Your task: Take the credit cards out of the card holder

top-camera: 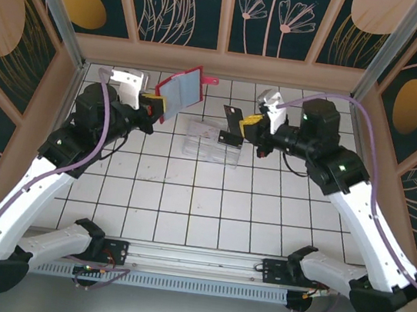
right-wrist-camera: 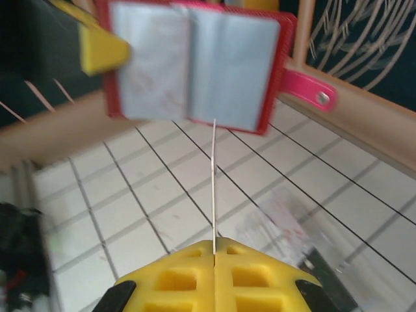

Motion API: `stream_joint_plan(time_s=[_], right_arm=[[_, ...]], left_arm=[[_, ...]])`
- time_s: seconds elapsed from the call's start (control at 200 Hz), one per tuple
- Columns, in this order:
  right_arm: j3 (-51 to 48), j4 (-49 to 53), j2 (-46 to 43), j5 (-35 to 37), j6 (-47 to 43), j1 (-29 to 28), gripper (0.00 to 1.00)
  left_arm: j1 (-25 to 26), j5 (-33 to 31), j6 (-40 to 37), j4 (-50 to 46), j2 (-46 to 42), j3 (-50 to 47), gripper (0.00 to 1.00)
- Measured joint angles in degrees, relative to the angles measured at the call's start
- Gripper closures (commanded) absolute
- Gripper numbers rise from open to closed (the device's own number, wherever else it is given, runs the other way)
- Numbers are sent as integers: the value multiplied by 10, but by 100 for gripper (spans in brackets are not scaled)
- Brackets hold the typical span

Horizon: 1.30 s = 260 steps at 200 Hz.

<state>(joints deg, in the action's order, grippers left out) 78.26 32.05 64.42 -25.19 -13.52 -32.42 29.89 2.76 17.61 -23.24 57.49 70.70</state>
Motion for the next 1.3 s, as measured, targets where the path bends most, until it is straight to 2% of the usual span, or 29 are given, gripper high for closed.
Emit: stream_joint_plan(time_s=[0.19,0.555,0.961,1.301], right_arm=[[1,52,82,24,-127,5,100],[48,127,225,61,-293,5,100],[183,204,406,147,-368,7,100],[294,251,516,181,-404,34,100]], left_arm=[[0,-51,0,-19,-7,-22,100],[0,-69,0,-28,-24,-38,100],[0,-71,0,-28,-34,-50,100],[0,-78,0,-29,-43,-51,100]])
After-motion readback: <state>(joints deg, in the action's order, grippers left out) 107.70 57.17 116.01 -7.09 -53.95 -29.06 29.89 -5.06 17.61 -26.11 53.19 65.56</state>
